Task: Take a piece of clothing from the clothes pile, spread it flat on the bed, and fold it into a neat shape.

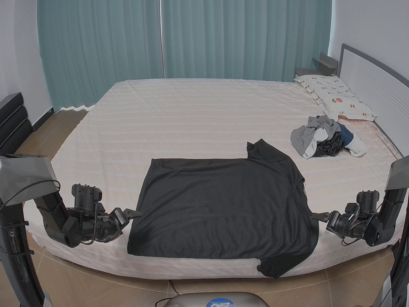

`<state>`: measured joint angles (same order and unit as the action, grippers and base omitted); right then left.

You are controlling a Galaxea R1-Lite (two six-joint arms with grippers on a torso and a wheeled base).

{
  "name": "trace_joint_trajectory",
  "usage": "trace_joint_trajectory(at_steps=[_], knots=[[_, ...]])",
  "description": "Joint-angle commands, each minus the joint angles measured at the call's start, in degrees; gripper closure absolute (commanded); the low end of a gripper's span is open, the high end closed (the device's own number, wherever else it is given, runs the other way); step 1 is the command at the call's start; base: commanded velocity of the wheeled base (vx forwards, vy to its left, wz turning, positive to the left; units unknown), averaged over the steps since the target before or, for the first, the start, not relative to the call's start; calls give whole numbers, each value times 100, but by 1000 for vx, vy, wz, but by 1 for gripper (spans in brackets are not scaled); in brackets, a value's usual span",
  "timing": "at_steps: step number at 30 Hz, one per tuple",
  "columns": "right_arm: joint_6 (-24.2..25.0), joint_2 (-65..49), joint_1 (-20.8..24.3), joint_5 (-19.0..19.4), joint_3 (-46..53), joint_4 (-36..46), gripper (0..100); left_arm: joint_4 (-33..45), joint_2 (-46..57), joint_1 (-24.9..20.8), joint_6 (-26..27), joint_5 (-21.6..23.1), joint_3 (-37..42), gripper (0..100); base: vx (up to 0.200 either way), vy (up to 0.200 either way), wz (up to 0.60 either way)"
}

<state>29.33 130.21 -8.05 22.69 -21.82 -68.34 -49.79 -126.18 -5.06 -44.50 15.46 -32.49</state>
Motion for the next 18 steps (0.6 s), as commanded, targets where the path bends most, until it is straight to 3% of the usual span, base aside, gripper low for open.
trace_joint_trajectory(at_steps=[1, 5, 15, 18], knots=[[-85, 180, 31, 69, 125, -4, 0, 13, 252, -4, 275, 168, 225, 0, 0, 0, 0], [-94, 180, 31, 148, 169, -4, 0, 22, 182, -57, 600, 168, 199, 0, 0, 0, 0], [-94, 251, 172, 254, 249, -13, 0, -154, -257, -241, 2419, 80, 955, 0, 0, 0, 0], [-94, 242, 181, 254, 266, -13, 0, -242, -319, -303, 2481, 54, 964, 0, 0, 0, 0]])
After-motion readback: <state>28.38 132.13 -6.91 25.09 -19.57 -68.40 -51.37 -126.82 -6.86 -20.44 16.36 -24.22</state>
